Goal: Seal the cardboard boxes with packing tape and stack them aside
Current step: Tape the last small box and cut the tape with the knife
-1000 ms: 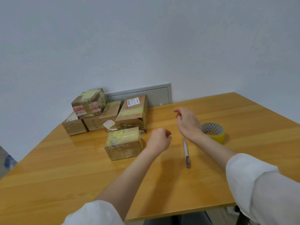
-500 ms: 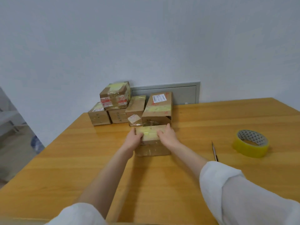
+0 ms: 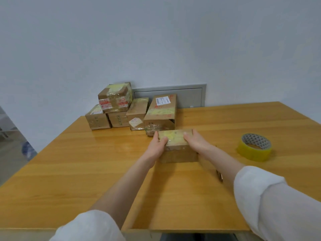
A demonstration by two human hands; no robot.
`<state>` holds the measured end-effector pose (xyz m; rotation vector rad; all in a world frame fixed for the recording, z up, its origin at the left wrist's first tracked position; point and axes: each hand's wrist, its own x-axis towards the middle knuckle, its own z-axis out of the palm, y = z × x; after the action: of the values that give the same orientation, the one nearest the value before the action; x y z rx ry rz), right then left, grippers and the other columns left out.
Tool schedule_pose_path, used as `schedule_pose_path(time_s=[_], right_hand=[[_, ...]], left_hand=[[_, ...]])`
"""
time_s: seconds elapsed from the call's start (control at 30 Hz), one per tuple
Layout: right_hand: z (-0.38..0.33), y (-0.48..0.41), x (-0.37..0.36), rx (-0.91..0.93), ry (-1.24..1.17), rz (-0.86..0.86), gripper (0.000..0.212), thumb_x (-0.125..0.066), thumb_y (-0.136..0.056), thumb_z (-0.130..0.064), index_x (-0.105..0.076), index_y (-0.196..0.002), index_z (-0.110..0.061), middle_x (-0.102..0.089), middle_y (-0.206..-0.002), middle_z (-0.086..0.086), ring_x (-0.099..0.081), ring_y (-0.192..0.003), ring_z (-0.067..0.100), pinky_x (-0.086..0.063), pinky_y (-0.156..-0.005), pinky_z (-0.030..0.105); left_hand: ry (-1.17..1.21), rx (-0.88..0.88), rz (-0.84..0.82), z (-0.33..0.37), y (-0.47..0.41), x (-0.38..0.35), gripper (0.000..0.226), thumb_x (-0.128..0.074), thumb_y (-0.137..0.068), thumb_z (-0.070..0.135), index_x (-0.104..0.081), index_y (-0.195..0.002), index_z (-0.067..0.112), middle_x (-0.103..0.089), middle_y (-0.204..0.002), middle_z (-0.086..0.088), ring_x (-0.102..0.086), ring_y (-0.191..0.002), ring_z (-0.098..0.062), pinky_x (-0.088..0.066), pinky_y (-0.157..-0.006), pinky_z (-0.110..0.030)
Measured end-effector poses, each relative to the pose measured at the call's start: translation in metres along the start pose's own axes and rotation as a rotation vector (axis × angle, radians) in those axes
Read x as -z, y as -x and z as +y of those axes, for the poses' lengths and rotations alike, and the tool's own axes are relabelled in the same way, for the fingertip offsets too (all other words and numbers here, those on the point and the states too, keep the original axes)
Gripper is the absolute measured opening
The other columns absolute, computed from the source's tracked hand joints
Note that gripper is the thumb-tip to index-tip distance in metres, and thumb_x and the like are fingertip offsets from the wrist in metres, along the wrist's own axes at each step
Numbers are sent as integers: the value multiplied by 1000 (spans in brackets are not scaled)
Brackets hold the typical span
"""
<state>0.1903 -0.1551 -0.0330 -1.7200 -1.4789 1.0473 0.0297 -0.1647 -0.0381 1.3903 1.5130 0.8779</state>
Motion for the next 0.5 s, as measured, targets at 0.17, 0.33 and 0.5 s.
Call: schedule_pose_path(time_s=[0.17, 0.33, 0.5], right_hand=[[-4, 9, 8, 305, 537, 60, 63, -28, -102, -46, -4, -154, -20, -5, -161, 2, -5, -148, 26, -13, -117, 42], [9, 15, -2, 452, 735, -83, 53, -19, -105, -38, -15, -153, -17, -4, -162, -1, 7, -148, 23, -2, -120, 38], [4, 18, 4, 439, 505, -62, 60, -41, -100, -42, -21, -152, -21, -4, -162, 3, -2, -148, 23, -9, -120, 39]], left_hand=[[-679, -485, 188, 7, 7, 6, 53, -28, -104, 33, -16, -153, 14, -13, -160, -1, -8, -147, -17, -11, -118, -33], [-962, -446, -28, -3, 9, -3, 53, -18, -105, 36, -12, -152, 13, -1, -161, -3, 6, -148, -22, 4, -117, -29], [-694, -410, -37, 5, 11, 4, 51, -31, -104, 28, -21, -151, 13, -10, -161, -4, -5, -148, -19, -5, -117, -30]])
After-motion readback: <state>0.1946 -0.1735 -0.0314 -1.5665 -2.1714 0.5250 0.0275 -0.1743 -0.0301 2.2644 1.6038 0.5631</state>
